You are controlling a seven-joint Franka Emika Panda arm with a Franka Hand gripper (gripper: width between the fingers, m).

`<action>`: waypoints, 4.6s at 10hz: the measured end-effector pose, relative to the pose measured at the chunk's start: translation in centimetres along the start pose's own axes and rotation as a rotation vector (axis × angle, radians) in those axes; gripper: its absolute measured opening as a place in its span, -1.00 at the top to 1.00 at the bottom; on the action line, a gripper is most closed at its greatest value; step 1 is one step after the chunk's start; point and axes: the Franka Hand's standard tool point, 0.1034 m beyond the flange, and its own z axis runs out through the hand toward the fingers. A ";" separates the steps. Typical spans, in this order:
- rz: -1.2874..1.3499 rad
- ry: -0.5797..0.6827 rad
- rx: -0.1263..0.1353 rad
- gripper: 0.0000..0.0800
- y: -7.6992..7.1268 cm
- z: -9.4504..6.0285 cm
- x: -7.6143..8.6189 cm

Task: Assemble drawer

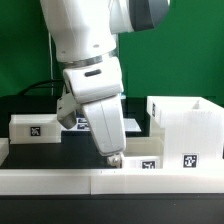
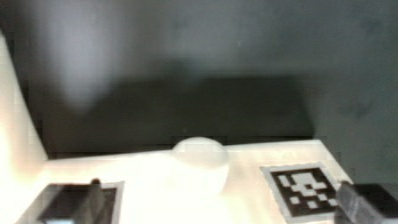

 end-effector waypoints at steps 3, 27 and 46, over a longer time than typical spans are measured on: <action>0.041 0.018 0.005 -0.62 -0.2 0.8 2.8; 0.094 -0.086 -0.026 -0.62 -5.1 -3.3 -5.6; 1.050 -0.056 -0.126 -0.62 -16.8 -4.1 -11.1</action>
Offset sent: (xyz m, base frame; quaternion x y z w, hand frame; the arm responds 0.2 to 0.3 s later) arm -0.0075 0.0424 0.0010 -0.0058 0.0037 0.0345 0.9994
